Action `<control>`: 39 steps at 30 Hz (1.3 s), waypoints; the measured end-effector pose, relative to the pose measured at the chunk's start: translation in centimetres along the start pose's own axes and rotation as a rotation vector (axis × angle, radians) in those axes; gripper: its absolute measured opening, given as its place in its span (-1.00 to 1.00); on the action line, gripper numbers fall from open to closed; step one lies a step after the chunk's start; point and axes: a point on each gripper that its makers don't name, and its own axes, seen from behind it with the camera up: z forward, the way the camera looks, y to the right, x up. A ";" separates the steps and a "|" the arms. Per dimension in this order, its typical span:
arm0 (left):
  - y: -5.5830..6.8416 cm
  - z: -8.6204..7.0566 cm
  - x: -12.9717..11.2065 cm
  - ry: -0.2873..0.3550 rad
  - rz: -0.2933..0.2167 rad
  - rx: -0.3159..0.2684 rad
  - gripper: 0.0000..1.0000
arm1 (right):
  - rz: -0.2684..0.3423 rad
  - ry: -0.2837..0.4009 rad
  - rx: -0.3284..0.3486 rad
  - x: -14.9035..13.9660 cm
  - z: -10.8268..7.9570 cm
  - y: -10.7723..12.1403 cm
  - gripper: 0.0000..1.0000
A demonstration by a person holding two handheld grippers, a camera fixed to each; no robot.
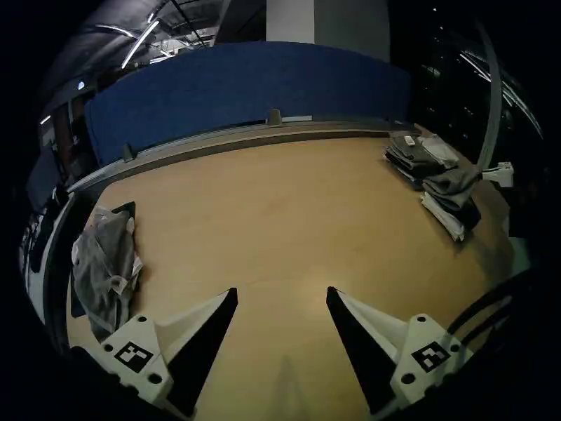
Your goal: Fold towel
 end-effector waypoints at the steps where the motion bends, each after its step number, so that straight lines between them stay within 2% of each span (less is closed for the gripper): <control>1: 0.1 0.0 0.0 0.000 0.001 0.000 0.88 | 0.004 -0.008 -0.005 -0.6 -0.1 0.2 -0.92; 11: 0.2 -0.1 -0.1 -0.003 0.007 0.005 0.88 | 0.061 -0.083 -0.062 -5.7 0.4 2.1 -0.92; 20: -0.4 -0.5 -0.2 -0.002 0.004 0.018 0.88 | 0.124 -0.140 -0.103 -8.8 1.7 3.5 -0.92; 26: -0.6 -0.6 -0.4 -0.003 0.000 0.024 0.88 | 0.134 -0.186 -0.127 -10.8 2.6 4.1 -0.91; 35: -0.8 -0.9 -0.6 -0.003 -0.001 0.028 0.88 | 0.122 -0.187 -0.139 -10.8 2.6 4.0 -0.87; 39: -1.0 -1.0 -0.5 0.000 -0.002 0.030 0.88 | 0.121 -0.181 -0.148 -10.7 1.9 4.0 -0.81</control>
